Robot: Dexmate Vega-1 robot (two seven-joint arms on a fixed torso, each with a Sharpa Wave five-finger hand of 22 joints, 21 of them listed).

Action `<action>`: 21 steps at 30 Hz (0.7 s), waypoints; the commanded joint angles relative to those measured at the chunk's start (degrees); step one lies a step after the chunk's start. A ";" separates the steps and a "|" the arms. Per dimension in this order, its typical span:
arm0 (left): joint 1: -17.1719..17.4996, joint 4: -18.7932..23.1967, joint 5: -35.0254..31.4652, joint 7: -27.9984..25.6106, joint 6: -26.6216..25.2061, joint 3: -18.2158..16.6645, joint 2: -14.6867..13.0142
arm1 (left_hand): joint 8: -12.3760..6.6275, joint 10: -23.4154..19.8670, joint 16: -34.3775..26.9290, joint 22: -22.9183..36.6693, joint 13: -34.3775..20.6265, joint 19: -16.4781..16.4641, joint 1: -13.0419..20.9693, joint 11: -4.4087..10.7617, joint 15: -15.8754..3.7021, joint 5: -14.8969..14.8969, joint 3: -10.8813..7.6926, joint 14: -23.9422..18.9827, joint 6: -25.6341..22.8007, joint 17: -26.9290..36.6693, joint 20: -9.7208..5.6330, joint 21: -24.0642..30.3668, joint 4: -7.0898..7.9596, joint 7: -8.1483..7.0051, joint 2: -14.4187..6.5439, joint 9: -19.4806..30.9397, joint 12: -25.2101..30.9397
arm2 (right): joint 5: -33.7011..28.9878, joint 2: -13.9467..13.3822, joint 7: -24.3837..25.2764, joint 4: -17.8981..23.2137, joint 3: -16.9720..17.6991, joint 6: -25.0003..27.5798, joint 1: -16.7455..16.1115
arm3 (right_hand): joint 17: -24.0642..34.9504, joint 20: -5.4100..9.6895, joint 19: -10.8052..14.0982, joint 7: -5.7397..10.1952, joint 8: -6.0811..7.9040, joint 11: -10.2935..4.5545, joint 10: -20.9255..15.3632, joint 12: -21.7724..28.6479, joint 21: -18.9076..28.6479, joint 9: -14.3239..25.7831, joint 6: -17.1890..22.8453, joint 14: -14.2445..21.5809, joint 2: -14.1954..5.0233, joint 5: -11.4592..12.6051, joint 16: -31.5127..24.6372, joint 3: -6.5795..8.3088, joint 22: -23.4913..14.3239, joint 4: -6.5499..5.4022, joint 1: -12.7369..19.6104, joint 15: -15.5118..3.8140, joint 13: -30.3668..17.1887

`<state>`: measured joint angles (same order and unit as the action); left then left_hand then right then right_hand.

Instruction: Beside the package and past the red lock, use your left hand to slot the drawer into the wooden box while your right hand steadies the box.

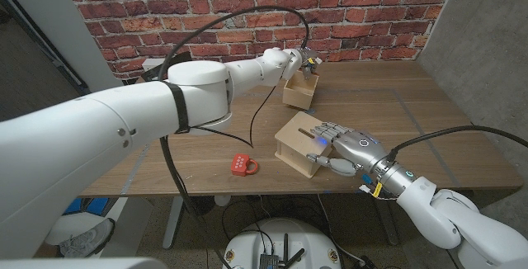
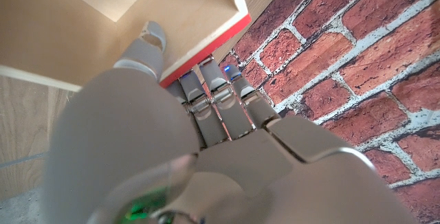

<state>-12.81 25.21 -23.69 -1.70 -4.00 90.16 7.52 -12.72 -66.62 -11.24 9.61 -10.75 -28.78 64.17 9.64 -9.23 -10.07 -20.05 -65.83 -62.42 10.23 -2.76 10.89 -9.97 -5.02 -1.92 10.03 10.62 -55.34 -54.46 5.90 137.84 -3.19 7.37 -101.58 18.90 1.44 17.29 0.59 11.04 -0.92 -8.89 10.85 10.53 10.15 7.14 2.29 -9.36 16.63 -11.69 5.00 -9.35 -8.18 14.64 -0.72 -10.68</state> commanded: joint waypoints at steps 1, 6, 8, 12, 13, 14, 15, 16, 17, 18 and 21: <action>0.08 0.04 2.62 0.48 -1.57 -1.27 0.95 | -0.27 -2.30 -0.27 0.13 -0.13 0.19 3.38 1.92 -4.79 -0.48 -0.10 -4.37 -1.41 0.35 -9.00 -0.18 0.24 0.00 -3.69 1.04 0.48 | -2.18 0.27 -1.06 0.41 -1.41 1.45 1.08 | -0.02 -0.48 0.19 0.07 0.33 -0.03 -0.55 0.47 0.18 0.18 0.68 0.48 -0.23 -0.08 -0.20 0.40 -0.18 -0.09 -0.57 -0.16 -0.17; 0.42 0.04 4.25 0.53 -1.79 -2.19 1.18 | -0.27 -2.32 -0.24 0.13 -0.13 0.23 3.39 1.92 -4.79 -0.48 -0.08 -4.32 -1.42 0.33 -9.00 -0.19 0.23 -0.01 -3.69 1.05 0.48 | -3.03 0.03 -1.62 0.39 -2.42 2.04 2.10 | -0.02 -0.48 0.19 0.07 0.33 -0.03 -0.55 0.47 0.18 0.18 0.68 0.48 -0.23 -0.08 -0.20 0.40 -0.18 -0.09 -0.57 -0.16 -0.17; 0.51 0.04 4.22 0.62 -1.91 -2.06 1.36 | -0.26 -2.32 -0.21 0.13 -0.13 0.25 3.40 1.92 -4.79 -0.48 -0.07 -4.28 -1.40 0.33 -9.00 -0.19 0.22 -0.02 -3.66 1.05 0.48 | -3.22 -0.06 -1.93 0.42 -2.82 2.31 2.48 | -0.02 -0.48 0.19 0.07 0.33 -0.03 -0.55 0.47 0.18 0.18 0.68 0.48 -0.23 -0.08 -0.20 0.40 -0.18 -0.09 -0.57 -0.16 -0.17; 0.88 0.04 4.81 0.71 -2.22 -2.38 1.75 | -0.25 -2.29 -0.17 0.12 -0.13 0.29 3.42 1.92 -4.80 -0.48 -0.04 -4.20 -1.38 0.31 -8.99 -0.20 0.20 -0.04 -3.62 1.06 0.46 | -3.43 -0.17 -2.03 0.35 -3.53 2.71 3.16 | -0.02 -0.48 0.19 0.07 0.33 -0.03 -0.55 0.47 0.18 0.18 0.68 0.48 -0.23 -0.08 -0.20 0.40 -0.18 -0.09 -0.57 -0.16 -0.17; 0.95 0.04 4.89 0.70 -2.30 -2.38 1.86 | -0.26 -2.28 -0.17 0.12 -0.13 0.29 3.42 1.92 -4.79 -0.48 -0.04 -4.20 -1.40 0.31 -8.99 -0.20 0.20 -0.03 -3.62 1.06 0.45 | -3.46 -0.20 -2.03 0.29 -3.73 2.79 3.38 | -0.02 -0.48 0.19 0.07 0.33 -0.03 -0.55 0.47 0.18 0.18 0.68 0.48 -0.23 -0.08 -0.20 0.40 -0.18 -0.09 -0.57 -0.16 -0.17; 0.99 0.04 4.88 0.72 -2.37 -2.33 1.97 | -0.26 -2.28 -0.17 0.12 -0.13 0.29 3.42 1.92 -4.79 -0.48 -0.04 -4.19 -1.39 0.31 -8.99 -0.20 0.20 -0.02 -3.62 1.06 0.45 | -3.48 -0.22 -2.01 0.22 -3.93 2.88 3.59 | -0.02 -0.48 0.19 0.07 0.33 -0.03 -0.55 0.47 0.18 0.18 0.68 0.48 -0.23 -0.08 -0.20 0.40 -0.18 -0.09 -0.57 -0.16 -0.17; 0.99 0.04 4.89 0.72 -2.36 -2.33 1.97 | -0.25 -2.28 -0.16 0.12 -0.13 0.30 3.42 1.92 -4.79 -0.48 -0.04 -4.19 -1.39 0.31 -8.99 -0.20 0.20 -0.01 -3.62 1.06 0.45 | -3.44 -0.30 -1.98 0.23 -3.97 2.96 3.61 | -0.02 -0.48 0.19 0.07 0.33 -0.03 -0.55 0.47 0.18 0.18 0.68 0.48 -0.23 -0.08 -0.20 0.40 -0.18 -0.09 -0.57 -0.16 -0.17; 1.11 0.04 5.22 0.75 -2.51 -2.53 2.17 | -0.24 -2.27 -0.17 0.12 -0.14 0.30 3.43 1.91 -4.79 -0.48 -0.04 -4.19 -1.36 0.31 -8.99 -0.21 0.21 0.00 -3.64 1.06 0.45 | -3.56 -0.31 -1.97 0.11 -4.30 3.03 4.01 | -0.02 -0.48 0.19 0.07 0.33 -0.03 -0.55 0.47 0.18 0.18 0.68 0.48 -0.23 -0.08 -0.20 0.40 -0.18 -0.09 -0.57 -0.16 -0.17; 1.18 0.04 5.46 0.76 -2.55 -2.65 2.26 | -0.25 -2.19 -0.16 0.12 -0.13 0.33 3.45 1.92 -4.79 -0.49 -0.05 -4.19 -1.39 0.32 -8.98 -0.21 0.21 -0.04 -3.66 1.07 0.41 | -3.62 -0.36 -1.88 0.04 -4.51 3.09 4.24 | -0.02 -0.48 0.19 0.07 0.33 -0.03 -0.55 0.47 0.18 0.18 0.68 0.48 -0.23 -0.08 -0.20 0.40 -0.18 -0.09 -0.57 -0.16 -0.17; 1.22 0.04 5.54 0.77 -2.57 -2.67 2.34 | -0.25 -2.18 -0.17 0.12 -0.13 0.33 3.45 1.92 -4.79 -0.49 -0.05 -4.19 -1.39 0.32 -8.98 -0.21 0.21 -0.02 -3.67 1.07 0.40 | -3.73 -0.42 -1.83 -0.03 -4.73 3.17 4.47 | -0.02 -0.48 0.19 0.07 0.33 -0.03 -0.55 0.47 0.18 0.18 0.68 0.48 -0.23 -0.08 -0.20 0.40 -0.18 -0.09 -0.57 -0.16 -0.17; 1.29 0.04 5.58 0.87 -2.27 -2.68 2.55 | -0.24 -2.21 -0.16 0.11 -0.14 0.36 3.45 1.90 -4.79 -0.49 -0.03 -4.18 -1.35 0.32 -8.97 -0.21 0.22 0.08 -3.68 1.08 0.42 | -4.17 -0.57 -1.71 -0.19 -5.40 3.57 5.16 | -0.02 -0.48 0.19 0.07 0.33 -0.03 -0.55 0.47 0.18 0.18 0.68 0.48 -0.23 -0.08 -0.20 0.40 -0.18 -0.09 -0.57 -0.16 -0.17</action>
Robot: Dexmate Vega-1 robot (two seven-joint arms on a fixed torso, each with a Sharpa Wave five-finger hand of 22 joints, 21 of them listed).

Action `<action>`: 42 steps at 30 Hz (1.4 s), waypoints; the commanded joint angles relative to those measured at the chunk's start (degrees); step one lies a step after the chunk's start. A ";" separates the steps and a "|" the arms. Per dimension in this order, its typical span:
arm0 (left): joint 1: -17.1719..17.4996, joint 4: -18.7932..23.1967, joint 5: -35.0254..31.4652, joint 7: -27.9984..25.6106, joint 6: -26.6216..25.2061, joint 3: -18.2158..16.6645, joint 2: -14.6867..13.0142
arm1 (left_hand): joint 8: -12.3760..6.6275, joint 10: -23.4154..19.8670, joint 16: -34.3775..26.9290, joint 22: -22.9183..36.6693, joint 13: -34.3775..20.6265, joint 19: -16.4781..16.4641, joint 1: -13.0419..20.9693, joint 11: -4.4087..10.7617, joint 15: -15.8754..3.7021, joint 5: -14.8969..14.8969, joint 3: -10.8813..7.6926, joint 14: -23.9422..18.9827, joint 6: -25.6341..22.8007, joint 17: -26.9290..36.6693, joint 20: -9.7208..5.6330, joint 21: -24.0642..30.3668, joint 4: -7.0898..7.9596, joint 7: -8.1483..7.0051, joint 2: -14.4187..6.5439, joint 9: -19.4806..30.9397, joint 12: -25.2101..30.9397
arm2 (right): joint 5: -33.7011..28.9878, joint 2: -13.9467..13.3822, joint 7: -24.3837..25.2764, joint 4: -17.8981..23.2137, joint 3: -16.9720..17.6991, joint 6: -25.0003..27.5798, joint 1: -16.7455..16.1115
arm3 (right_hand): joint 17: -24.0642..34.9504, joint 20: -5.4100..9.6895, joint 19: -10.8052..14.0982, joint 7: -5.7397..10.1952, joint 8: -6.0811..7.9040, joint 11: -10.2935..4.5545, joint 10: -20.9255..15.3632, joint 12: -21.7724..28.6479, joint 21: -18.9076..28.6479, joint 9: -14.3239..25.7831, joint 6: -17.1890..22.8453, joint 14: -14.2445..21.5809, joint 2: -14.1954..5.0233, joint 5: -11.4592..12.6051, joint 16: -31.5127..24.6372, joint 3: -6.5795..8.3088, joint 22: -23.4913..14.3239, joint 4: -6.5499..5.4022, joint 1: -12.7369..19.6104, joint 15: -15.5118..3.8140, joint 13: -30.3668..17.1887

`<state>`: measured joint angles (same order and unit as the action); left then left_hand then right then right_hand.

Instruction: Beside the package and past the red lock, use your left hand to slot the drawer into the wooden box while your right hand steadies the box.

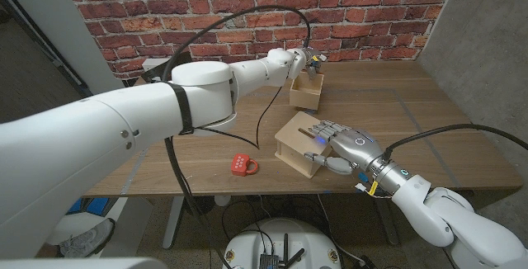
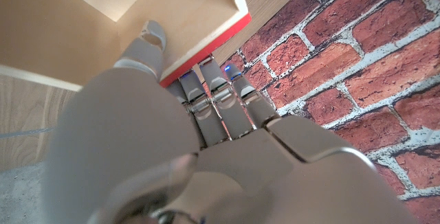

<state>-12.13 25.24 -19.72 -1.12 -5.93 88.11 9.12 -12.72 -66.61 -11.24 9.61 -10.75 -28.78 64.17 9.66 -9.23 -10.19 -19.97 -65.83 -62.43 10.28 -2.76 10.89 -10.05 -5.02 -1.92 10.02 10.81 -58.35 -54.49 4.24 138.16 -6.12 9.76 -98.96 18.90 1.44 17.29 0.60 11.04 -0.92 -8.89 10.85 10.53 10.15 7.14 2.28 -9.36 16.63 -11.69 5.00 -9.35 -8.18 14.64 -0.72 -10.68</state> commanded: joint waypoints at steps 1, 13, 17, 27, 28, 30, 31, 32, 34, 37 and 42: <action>0.63 0.00 1.61 0.32 -0.23 -0.64 1.01 | -0.25 -2.23 -0.16 0.11 -0.14 0.37 3.45 1.88 -4.79 -0.37 -0.11 -4.18 -1.37 0.26 -8.97 -0.22 0.30 0.09 -3.69 1.08 0.23 | -1.20 -0.55 -0.11 -0.52 -2.66 1.36 2.74 | -0.02 -0.48 0.19 0.07 0.33 -0.03 -0.55 0.47 0.18 0.18 0.68 0.48 -0.23 -0.08 -0.20 0.40 -0.18 -0.09 -0.57 -0.16 -0.17; 0.97 0.00 1.54 0.47 2.48 -0.81 1.27 | -0.19 -2.03 -0.11 0.10 -0.13 0.44 3.47 1.88 -4.79 -0.37 -0.07 -4.08 -1.24 0.25 -8.96 -0.22 0.30 0.04 -3.67 1.09 0.15 | -2.99 -1.41 0.69 -0.32 -4.37 3.37 3.24 | -0.02 -0.48 0.19 0.07 0.33 -0.03 -0.55 0.47 0.18 0.18 0.68 0.48 -0.23 -0.08 -0.20 0.40 -0.18 -0.09 -0.57 -0.16 -0.17; 1.07 0.00 1.41 0.42 3.39 -0.78 1.28 | -0.17 -2.06 -0.08 0.10 -0.14 0.46 3.48 1.88 -4.79 -0.38 -0.06 -4.01 -1.19 0.24 -8.95 -0.23 0.30 0.00 -3.67 1.10 0.17 | -3.28 -1.53 0.68 -0.14 -4.87 4.05 3.32 | -0.02 -0.48 0.19 0.07 0.33 -0.03 -0.55 0.47 0.18 0.18 0.68 0.48 -0.23 -0.08 -0.20 0.40 -0.18 -0.09 -0.57 -0.16 -0.17; 0.92 0.00 1.29 -0.11 7.06 -1.02 1.22 | -0.17 -2.01 -0.04 0.10 -0.15 0.53 3.50 1.89 -4.79 -0.39 -0.04 -3.89 -1.19 0.23 -8.94 -0.23 0.30 0.03 -3.69 1.11 0.16 | -3.67 -2.00 0.67 0.18 -5.90 5.27 3.68 | -0.02 -0.48 0.19 0.07 0.33 -0.03 -0.55 0.47 0.18 0.18 0.68 0.48 -0.23 -0.08 -0.20 0.40 -0.18 -0.09 -0.57 -0.16 -0.17; 0.94 0.00 1.29 -0.18 7.56 -1.04 1.20 | -0.17 -1.97 -0.04 0.10 -0.15 0.53 3.50 1.88 -4.79 -0.39 -0.03 -3.88 -1.18 0.23 -8.94 -0.23 0.31 0.05 -3.69 1.12 0.14 | -3.66 -2.04 0.85 0.18 -5.94 5.32 3.65 | -0.02 -0.48 0.19 0.07 0.33 -0.03 -0.55 0.47 0.18 0.18 0.68 0.48 -0.23 -0.08 -0.20 0.40 -0.18 -0.09 -0.57 -0.16 -0.17; 0.92 0.00 0.96 -0.39 8.69 -0.87 1.15 | -0.18 -1.92 -0.04 0.10 -0.15 0.54 3.50 1.88 -4.79 -0.39 -0.03 -3.88 -1.20 0.23 -8.93 -0.23 0.31 0.03 -3.69 1.12 0.12 | -3.87 -2.26 1.02 0.22 -6.02 5.47 3.59 | -0.02 -0.48 0.19 0.07 0.33 -0.03 -0.55 0.47 0.18 0.18 0.68 0.48 -0.23 -0.08 -0.20 0.40 -0.18 -0.09 -0.57 -0.16 -0.17; 0.97 0.00 1.00 -0.40 9.18 -0.96 1.14 | -0.16 -1.91 -0.04 0.10 -0.15 0.55 3.50 1.88 -4.80 -0.40 -0.03 -3.88 -1.15 0.24 -8.93 -0.23 0.31 0.01 -3.71 1.12 0.12 | -3.96 -2.38 1.00 0.28 -6.06 5.54 3.57 | -0.02 -0.48 0.19 0.07 0.33 -0.03 -0.55 0.47 0.18 0.18 0.68 0.48 -0.23 -0.08 -0.20 0.40 -0.18 -0.09 -0.57 -0.16 -0.17; 0.95 0.00 0.86 -0.45 9.72 -0.89 1.12 | -0.16 -1.88 -0.05 0.10 -0.15 0.56 3.51 1.88 -4.80 -0.40 -0.02 -3.88 -1.15 0.24 -8.93 -0.23 0.32 -0.05 -3.72 1.12 0.11 | -4.03 -2.40 1.03 0.32 -6.15 5.65 3.59 | -0.02 -0.48 0.19 0.07 0.33 -0.03 -0.55 0.47 0.18 0.18 0.68 0.48 -0.23 -0.08 -0.20 0.40 -0.18 -0.09 -0.57 -0.16 -0.17; 0.90 0.00 0.56 -0.70 11.04 -0.80 0.99 | -0.15 -1.87 -0.04 0.09 -0.15 0.57 3.50 1.89 -4.80 -0.40 -0.01 -3.86 -1.12 0.24 -8.92 -0.23 0.32 -0.03 -3.72 1.12 0.11 | -4.38 -2.50 0.85 0.45 -6.36 5.96 3.62 | -0.02 -0.48 0.19 0.07 0.33 -0.03 -0.55 0.47 0.18 0.18 0.68 0.48 -0.23 -0.08 -0.20 0.40 -0.18 -0.09 -0.57 -0.16 -0.17; 0.86 0.00 0.26 -0.97 12.38 -0.79 0.81 | -0.13 -1.91 -0.03 0.09 -0.16 0.58 3.50 1.89 -4.79 -0.40 -0.01 -3.82 -1.08 0.24 -8.92 -0.23 0.32 -0.02 -3.73 1.13 0.14 | -4.67 -2.45 0.83 0.56 -6.62 6.47 3.62 | -0.02 -0.48 0.19 0.07 0.33 -0.03 -0.55 0.47 0.18 0.18 0.68 0.48 -0.23 -0.08 -0.20 0.40 -0.18 -0.09 -0.57 -0.16 -0.17; 0.86 0.00 -0.18 -1.31 15.56 -0.80 0.36 | -0.13 -1.87 -0.01 0.09 -0.17 0.62 3.51 1.88 -4.80 -0.41 0.02 -3.75 -1.05 0.24 -8.91 -0.24 0.33 0.14 -3.73 1.14 0.14 | -4.80 -2.55 0.82 0.61 -6.92 6.93 3.67 | -0.02 -0.48 0.19 0.07 0.33 -0.03 -0.55 0.47 0.18 0.18 0.68 0.48 -0.23 -0.08 -0.20 0.40 -0.18 -0.09 -0.57 -0.16 -0.17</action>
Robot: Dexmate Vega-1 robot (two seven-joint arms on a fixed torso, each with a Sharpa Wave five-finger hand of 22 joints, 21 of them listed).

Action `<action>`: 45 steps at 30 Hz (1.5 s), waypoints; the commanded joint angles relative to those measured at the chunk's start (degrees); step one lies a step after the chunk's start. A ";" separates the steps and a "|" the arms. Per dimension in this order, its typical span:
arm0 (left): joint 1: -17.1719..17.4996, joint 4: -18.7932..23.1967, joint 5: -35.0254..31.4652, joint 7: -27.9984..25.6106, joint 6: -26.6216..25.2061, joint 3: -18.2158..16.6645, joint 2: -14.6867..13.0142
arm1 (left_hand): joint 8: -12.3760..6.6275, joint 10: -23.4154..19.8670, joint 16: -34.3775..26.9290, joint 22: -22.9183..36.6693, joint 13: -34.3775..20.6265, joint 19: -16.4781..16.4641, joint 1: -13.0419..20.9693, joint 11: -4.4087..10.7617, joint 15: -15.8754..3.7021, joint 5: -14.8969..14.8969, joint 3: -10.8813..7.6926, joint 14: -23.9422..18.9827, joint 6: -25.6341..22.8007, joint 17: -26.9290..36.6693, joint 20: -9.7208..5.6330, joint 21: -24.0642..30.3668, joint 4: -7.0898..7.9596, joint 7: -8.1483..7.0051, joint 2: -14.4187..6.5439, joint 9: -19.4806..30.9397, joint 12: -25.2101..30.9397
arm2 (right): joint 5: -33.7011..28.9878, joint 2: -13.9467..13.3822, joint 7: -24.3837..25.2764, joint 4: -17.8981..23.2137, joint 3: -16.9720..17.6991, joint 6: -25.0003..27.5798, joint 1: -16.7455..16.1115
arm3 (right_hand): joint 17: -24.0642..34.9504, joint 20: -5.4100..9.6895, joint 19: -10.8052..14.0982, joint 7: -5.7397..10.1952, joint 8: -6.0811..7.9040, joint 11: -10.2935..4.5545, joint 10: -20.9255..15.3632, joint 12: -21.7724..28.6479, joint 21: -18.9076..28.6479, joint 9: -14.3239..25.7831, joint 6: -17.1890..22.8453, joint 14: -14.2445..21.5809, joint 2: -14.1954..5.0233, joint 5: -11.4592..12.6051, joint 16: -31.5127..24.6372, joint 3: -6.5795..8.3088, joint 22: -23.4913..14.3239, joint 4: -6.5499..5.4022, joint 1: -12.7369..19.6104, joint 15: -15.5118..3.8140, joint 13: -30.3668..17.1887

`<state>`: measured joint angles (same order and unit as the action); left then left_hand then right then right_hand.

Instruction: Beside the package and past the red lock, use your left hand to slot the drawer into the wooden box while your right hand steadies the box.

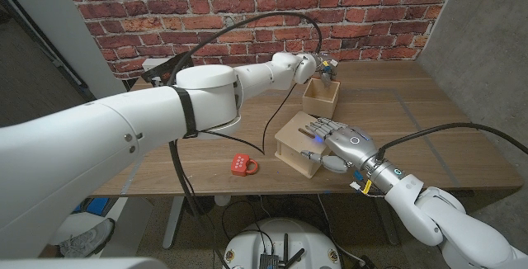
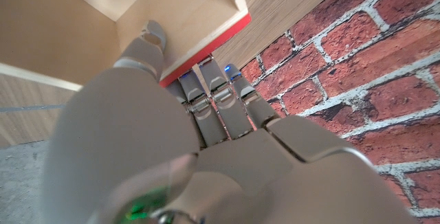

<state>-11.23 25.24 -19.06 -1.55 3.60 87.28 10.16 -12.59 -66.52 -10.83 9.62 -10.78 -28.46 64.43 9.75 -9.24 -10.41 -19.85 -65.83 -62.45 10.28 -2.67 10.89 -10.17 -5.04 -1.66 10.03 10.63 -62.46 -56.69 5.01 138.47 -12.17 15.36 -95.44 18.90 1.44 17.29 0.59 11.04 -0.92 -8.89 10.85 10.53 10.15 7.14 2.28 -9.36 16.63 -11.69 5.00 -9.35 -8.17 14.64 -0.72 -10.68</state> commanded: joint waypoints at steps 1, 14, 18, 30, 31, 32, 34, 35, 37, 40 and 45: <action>-0.03 0.00 -0.89 -1.00 6.71 -0.01 -0.81 | -0.26 -1.96 -0.43 0.09 -0.14 0.30 3.25 1.79 -4.79 -0.19 -0.10 -3.75 -1.02 0.25 -9.00 -0.24 0.45 0.14 -4.00 1.14 0.32 | -0.73 -0.32 0.09 0.29 -0.96 1.44 0.19 | -0.02 -0.48 0.19 0.07 0.33 -0.03 -0.55 0.47 0.18 0.18 0.67 0.48 -0.23 -0.08 -0.20 0.40 -0.18 -0.09 -0.57 -0.16 -0.16; -0.16 0.00 -1.92 -2.33 13.58 -0.34 -2.17 | -0.29 -1.95 -0.47 0.08 -0.14 0.35 3.23 1.79 -4.79 -0.21 -0.06 -3.78 -1.08 0.27 -8.98 -0.23 0.48 0.18 -4.05 1.15 0.34 | -3.46 -0.89 -0.60 1.01 -2.38 2.76 0.79 | -0.02 -0.48 0.19 0.07 0.33 -0.03 -0.55 0.47 0.18 0.18 0.67 0.48 -0.23 -0.08 -0.20 0.40 -0.18 -0.09 -0.57 -0.16 -0.16; -0.37 0.00 -2.74 -3.08 15.71 -0.07 -2.55 | -0.32 -2.11 -0.48 0.08 -0.16 0.37 3.22 1.79 -4.79 -0.22 -0.04 -3.77 -1.16 0.28 -8.97 -0.23 0.49 0.09 -4.07 1.15 0.41 | -4.26 -0.97 -1.09 1.19 -2.83 3.08 0.93 | -0.02 -0.48 0.19 0.07 0.33 -0.03 -0.55 0.47 0.18 0.18 0.67 0.48 -0.23 -0.08 -0.20 0.40 -0.18 -0.09 -0.57 -0.16 -0.16; -0.88 0.00 -4.06 -2.90 19.26 -0.11 -2.76 | -0.31 -2.06 -0.53 0.08 -0.15 0.40 3.24 1.79 -4.79 -0.23 0.00 -3.82 -1.12 0.30 -8.98 -0.23 0.48 0.13 -4.09 1.16 0.39 | -5.69 -0.65 -1.68 0.84 -5.08 2.88 2.43 | -0.02 -0.48 0.19 0.07 0.33 -0.03 -0.55 0.47 0.18 0.18 0.67 0.48 -0.23 -0.08 -0.20 0.40 -0.18 -0.09 -0.57 -0.16 -0.16; -0.87 0.00 -4.13 -2.89 19.26 -0.16 -2.76 | -0.32 -2.07 -0.53 0.08 -0.15 0.41 3.24 1.80 -4.79 -0.24 0.00 -3.83 -1.15 0.30 -8.98 -0.23 0.48 0.12 -4.09 1.16 0.39 | -5.67 -0.68 -1.65 0.84 -5.10 2.89 2.44 | -0.02 -0.48 0.19 0.07 0.33 -0.03 -0.55 0.47 0.18 0.18 0.67 0.48 -0.23 -0.08 -0.20 0.40 -0.18 -0.09 -0.57 -0.16 -0.16; -0.95 0.00 -4.29 -2.96 19.77 -0.13 -2.78 | -0.35 -2.09 -0.54 0.08 -0.15 0.42 3.24 1.80 -4.79 -0.24 0.00 -3.84 -1.23 0.30 -8.98 -0.23 0.47 0.10 -4.09 1.16 0.40 | -5.64 -0.63 -1.29 0.63 -5.32 2.68 2.66 | -0.02 -0.48 0.19 0.07 0.33 -0.03 -0.55 0.47 0.18 0.18 0.67 0.48 -0.23 -0.08 -0.20 0.40 -0.18 -0.09 -0.57 -0.16 -0.16; -1.10 -0.32 -4.72 -2.73 19.75 -0.01 -2.46 | -0.36 -2.12 -0.54 0.08 -0.15 0.43 3.24 1.79 -4.79 -0.24 0.01 -3.84 -1.23 0.30 -8.98 -0.23 0.47 0.09 -4.08 1.16 0.42 | -5.72 -0.56 -1.15 0.43 -5.62 2.62 2.94 | -0.02 -0.48 0.19 0.07 0.33 -0.03 -0.55 0.47 0.18 0.18 0.67 0.48 -0.23 -0.08 -0.20 0.40 -0.18 -0.09 -0.57 -0.16 -0.16; -1.14 -0.71 -5.01 -2.86 19.63 0.10 -2.16 | -0.36 -2.12 -0.54 0.08 -0.15 0.44 3.24 1.79 -4.79 -0.24 0.02 -3.84 -1.24 0.30 -8.98 -0.23 0.47 0.07 -4.08 1.16 0.41 | -5.69 -0.58 -0.94 0.31 -5.69 2.56 3.02 | -0.02 -0.48 0.19 0.07 0.33 -0.03 -0.55 0.47 0.18 0.18 0.67 0.48 -0.23 -0.08 -0.20 0.40 -0.18 -0.09 -0.57 -0.16 -0.16; -1.33 -1.37 -5.66 -2.84 19.63 0.41 -1.64 | -0.36 -2.12 -0.54 0.07 -0.15 0.44 3.24 1.79 -4.79 -0.24 0.02 -3.83 -1.23 0.30 -8.98 -0.23 0.47 0.06 -4.08 1.16 0.42 | -5.85 -0.51 -0.76 0.17 -5.92 2.66 3.18 | -0.02 -0.48 0.19 0.07 0.33 -0.03 -0.55 0.47 0.18 0.18 0.67 0.48 -0.23 -0.08 -0.20 0.40 -0.18 -0.09 -0.57 -0.16 -0.16; -1.54 -2.46 -6.38 -2.72 19.81 0.70 -0.87 | -0.37 -2.19 -0.54 0.07 -0.15 0.45 3.25 1.79 -4.79 -0.25 0.03 -3.84 -1.26 0.30 -8.98 -0.23 0.46 0.03 -4.08 1.16 0.44 | -6.06 -0.77 -0.61 0.05 -6.10 2.59 3.37 | -0.02 -0.48 0.19 0.07 0.33 -0.03 -0.55 0.47 0.18 0.18 0.67 0.48 -0.23 -0.08 -0.20 0.40 -0.18 -0.09 -0.57 -0.16 -0.16; -1.61 -3.68 -6.45 -2.11 20.08 0.39 -0.08 | -0.39 -2.31 -0.61 0.07 -0.16 0.46 3.27 1.79 -4.79 -0.27 0.07 -3.95 -1.31 0.33 -8.96 -0.22 0.45 0.05 -4.08 1.16 0.48 | -6.56 -1.09 -0.77 0.19 -6.25 2.98 3.23 | -0.02 -0.48 0.19 0.07 0.33 -0.03 -0.55 0.47 0.18 0.18 0.67 0.48 -0.23 -0.08 -0.20 0.40 -0.18 -0.09 -0.57 -0.16 -0.16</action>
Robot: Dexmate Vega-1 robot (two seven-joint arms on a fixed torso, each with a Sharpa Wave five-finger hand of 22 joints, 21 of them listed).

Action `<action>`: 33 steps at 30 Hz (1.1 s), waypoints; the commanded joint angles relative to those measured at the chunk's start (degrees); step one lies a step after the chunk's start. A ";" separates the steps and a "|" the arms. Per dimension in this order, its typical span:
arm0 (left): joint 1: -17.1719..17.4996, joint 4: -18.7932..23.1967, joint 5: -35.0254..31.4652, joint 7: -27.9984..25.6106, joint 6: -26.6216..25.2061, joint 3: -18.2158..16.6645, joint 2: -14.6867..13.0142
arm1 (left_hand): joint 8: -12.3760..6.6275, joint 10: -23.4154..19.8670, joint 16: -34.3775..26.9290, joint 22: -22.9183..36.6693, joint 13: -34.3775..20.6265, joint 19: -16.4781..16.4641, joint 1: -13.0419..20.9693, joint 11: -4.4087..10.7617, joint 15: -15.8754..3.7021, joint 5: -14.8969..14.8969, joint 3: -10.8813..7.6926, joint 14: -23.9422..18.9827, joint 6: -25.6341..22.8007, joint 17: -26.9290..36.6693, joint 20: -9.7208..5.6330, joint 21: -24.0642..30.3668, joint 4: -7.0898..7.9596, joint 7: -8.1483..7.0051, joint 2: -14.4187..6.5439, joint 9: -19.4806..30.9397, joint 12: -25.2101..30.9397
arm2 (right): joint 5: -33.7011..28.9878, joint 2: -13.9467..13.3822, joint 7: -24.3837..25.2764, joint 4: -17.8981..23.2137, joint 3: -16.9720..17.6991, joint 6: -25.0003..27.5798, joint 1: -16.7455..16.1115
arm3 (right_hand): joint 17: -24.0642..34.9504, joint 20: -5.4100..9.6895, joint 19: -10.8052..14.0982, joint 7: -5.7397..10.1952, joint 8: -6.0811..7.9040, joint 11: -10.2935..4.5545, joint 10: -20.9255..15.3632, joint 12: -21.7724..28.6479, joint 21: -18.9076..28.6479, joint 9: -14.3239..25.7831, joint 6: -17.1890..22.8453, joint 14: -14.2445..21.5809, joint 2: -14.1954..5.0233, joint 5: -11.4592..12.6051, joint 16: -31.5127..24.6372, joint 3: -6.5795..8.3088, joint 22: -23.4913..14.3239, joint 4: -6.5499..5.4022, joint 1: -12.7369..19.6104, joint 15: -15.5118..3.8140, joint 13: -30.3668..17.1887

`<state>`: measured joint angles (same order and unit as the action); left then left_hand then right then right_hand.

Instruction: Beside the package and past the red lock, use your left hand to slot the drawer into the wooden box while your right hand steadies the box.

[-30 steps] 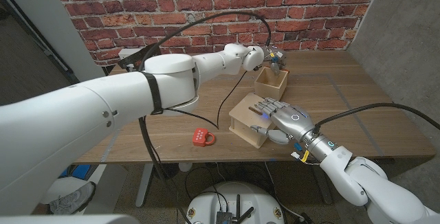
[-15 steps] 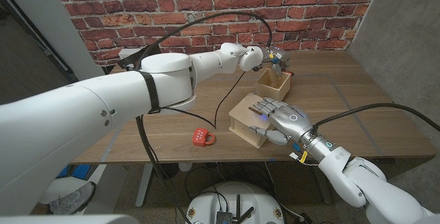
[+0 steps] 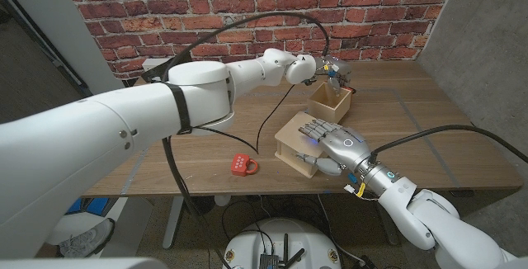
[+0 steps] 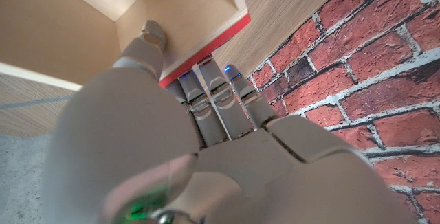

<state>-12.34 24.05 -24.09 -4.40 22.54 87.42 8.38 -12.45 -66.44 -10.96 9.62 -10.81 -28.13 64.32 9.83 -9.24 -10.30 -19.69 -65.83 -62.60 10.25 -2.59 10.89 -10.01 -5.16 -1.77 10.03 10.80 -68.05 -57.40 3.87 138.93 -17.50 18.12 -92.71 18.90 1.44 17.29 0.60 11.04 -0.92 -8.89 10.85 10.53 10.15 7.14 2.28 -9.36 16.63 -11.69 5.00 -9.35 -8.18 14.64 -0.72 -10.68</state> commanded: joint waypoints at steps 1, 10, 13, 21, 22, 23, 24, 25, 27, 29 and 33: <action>-0.51 -2.68 -1.42 0.85 1.17 0.21 1.83 | -0.55 -2.38 -0.48 0.07 -0.13 0.14 3.38 1.70 -4.79 -0.39 -0.08 -3.96 -1.22 0.36 -9.04 -0.22 0.28 0.15 -3.96 1.16 0.29 | -1.01 -0.41 0.37 -0.26 -0.95 0.30 0.46 | -0.02 -0.48 0.19 0.07 0.33 -0.03 -0.55 0.47 0.18 0.18 0.68 0.48 -0.23 -0.08 -0.20 0.40 -0.18 -0.09 -0.57 -0.16 -0.17; -0.48 -3.36 -1.36 1.28 1.38 -0.08 2.42 | -0.52 -2.34 -0.50 0.07 -0.12 0.14 3.37 1.71 -4.79 -0.41 -0.04 -4.01 -1.17 0.36 -9.03 -0.21 0.29 0.20 -3.95 1.16 0.26 | 0.12 -1.56 0.51 0.03 -0.10 0.31 -0.68 | -0.02 -0.48 0.19 0.07 0.33 -0.03 -0.55 0.47 0.18 0.18 0.68 0.48 -0.23 -0.08 -0.20 0.40 -0.18 -0.09 -0.57 -0.16 -0.17; -0.36 -3.36 -1.33 1.35 1.18 -0.11 2.53 | -0.53 -2.37 -0.49 0.07 -0.12 0.15 3.37 1.71 -4.79 -0.41 -0.02 -4.00 -1.18 0.36 -9.03 -0.21 0.28 0.15 -3.93 1.16 0.27 | 1.35 -2.16 0.48 0.15 0.68 0.08 -1.31 | -0.02 -0.48 0.19 0.07 0.33 -0.03 -0.55 0.47 0.18 0.18 0.68 0.48 -0.23 -0.08 -0.20 0.40 -0.18 -0.09 -0.57 -0.16 -0.17; -0.12 -3.35 -1.46 1.22 1.13 -0.02 2.65 | -0.49 -2.42 -0.51 0.07 -0.12 0.16 3.39 1.72 -4.78 -0.44 -0.01 -4.05 -1.11 0.36 -9.03 -0.21 0.29 0.13 -3.97 1.16 0.28 | 3.12 -2.97 0.71 -0.03 1.71 -0.08 -2.59 | -0.02 -0.48 0.19 0.07 0.33 -0.03 -0.55 0.47 0.18 0.18 0.68 0.48 -0.23 -0.08 -0.20 0.40 -0.18 -0.09 -0.57 -0.16 -0.17; -0.11 -3.35 -1.53 1.19 1.17 0.02 2.67 | -0.50 -2.42 -0.51 0.07 -0.12 0.16 3.39 1.72 -4.78 -0.44 0.00 -4.05 -1.13 0.37 -9.03 -0.21 0.29 0.16 -3.96 1.16 0.28 | 2.96 -2.87 0.80 -0.10 1.56 0.03 -2.59 | -0.02 -0.48 0.19 0.07 0.33 -0.03 -0.55 0.47 0.18 0.18 0.68 0.48 -0.23 -0.08 -0.20 0.40 -0.18 -0.09 -0.57 -0.16 -0.17; -0.11 -3.36 -1.54 1.19 1.17 0.02 2.67 | -0.52 -2.41 -0.51 0.07 -0.12 0.17 3.39 1.72 -4.79 -0.44 0.00 -4.06 -1.18 0.36 -9.03 -0.21 0.29 0.11 -3.95 1.16 0.27 | 2.96 -2.87 0.81 -0.10 1.55 0.05 -2.58 | -0.02 -0.48 0.19 0.07 0.33 -0.03 -0.55 0.47 0.18 0.18 0.68 0.48 -0.23 -0.08 -0.20 0.40 -0.18 -0.09 -0.57 -0.16 -0.17; -0.09 -3.35 -1.57 1.16 1.28 0.03 2.70 | -0.51 -2.41 -0.51 0.07 -0.12 0.17 3.39 1.72 -4.79 -0.44 0.01 -4.06 -1.16 0.36 -9.03 -0.21 0.29 0.12 -3.95 1.16 0.27 | 3.29 -2.84 0.94 -0.22 1.53 -0.04 -2.67 | -0.02 -0.48 0.19 0.07 0.33 -0.03 -0.55 0.47 0.18 0.18 0.68 0.48 -0.23 -0.08 -0.20 0.40 -0.18 -0.09 -0.57 -0.16 -0.17; -0.09 -3.35 -1.58 1.16 1.29 0.02 2.70 | -0.53 -2.40 -0.51 0.07 -0.12 0.17 3.39 1.72 -4.79 -0.44 0.01 -4.06 -1.20 0.36 -9.03 -0.21 0.28 0.11 -3.94 1.16 0.27 | 3.33 -2.86 0.96 -0.22 1.52 -0.04 -2.66 | -0.02 -0.48 0.19 0.07 0.33 -0.03 -0.55 0.47 0.18 0.18 0.68 0.48 -0.23 -0.08 -0.20 0.40 -0.18 -0.09 -0.57 -0.16 -0.17; -0.09 -3.34 -1.62 1.17 1.50 0.02 2.72 | -0.55 -2.39 -0.50 0.06 -0.11 0.17 3.38 1.71 -4.79 -0.44 0.03 -4.05 -1.26 0.36 -9.02 -0.21 0.28 0.10 -3.92 1.16 0.26 | 3.51 -2.98 0.65 -0.36 1.45 0.07 -2.82 | -0.02 -0.48 0.19 0.07 0.33 -0.03 -0.55 0.47 0.18 0.18 0.68 0.48 -0.23 -0.08 -0.20 0.40 -0.18 -0.09 -0.57 -0.16 -0.17; -0.04 -3.34 -1.60 1.15 1.46 -0.05 2.76 | -0.53 -2.40 -0.51 0.06 -0.11 0.18 3.39 1.71 -4.79 -0.44 0.03 -4.07 -1.20 0.37 -9.02 -0.21 0.28 0.12 -3.93 1.15 0.26 | 4.02 -3.04 0.82 -0.52 1.58 0.12 -3.11 | -0.02 -0.48 0.19 0.07 0.33 -0.03 -0.55 0.47 0.18 0.18 0.68 0.48 -0.23 -0.08 -0.20 0.40 -0.18 -0.09 -0.57 -0.16 -0.17; -0.02 -3.33 -1.55 1.26 1.47 -0.13 2.83 | -0.50 -2.42 -0.51 0.06 -0.12 0.19 3.39 1.70 -4.79 -0.45 0.05 -4.09 -1.14 0.36 -9.02 -0.21 0.29 0.19 -3.94 1.16 0.26 | 3.72 -3.30 0.56 -0.69 1.34 0.39 -3.15 | -0.02 -0.48 0.19 0.07 0.33 -0.03 -0.55 0.47 0.18 0.18 0.68 0.48 -0.23 -0.08 -0.20 0.40 -0.18 -0.09 -0.57 -0.16 -0.17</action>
<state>-12.64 20.86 -25.56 -3.23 23.81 87.43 10.90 -12.48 -66.43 -11.23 9.62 -10.81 -28.14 64.32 9.84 -9.24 -10.40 -19.54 -65.83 -62.60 10.55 -2.57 10.88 -9.87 -5.17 -1.77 10.03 10.82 -65.58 -60.13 4.48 138.79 -16.20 18.23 -95.14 18.90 1.44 17.29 0.59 11.04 -0.93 -8.89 10.85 10.53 10.15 7.14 2.28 -9.36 16.63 -11.69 5.00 -9.35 -8.18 14.64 -0.72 -10.68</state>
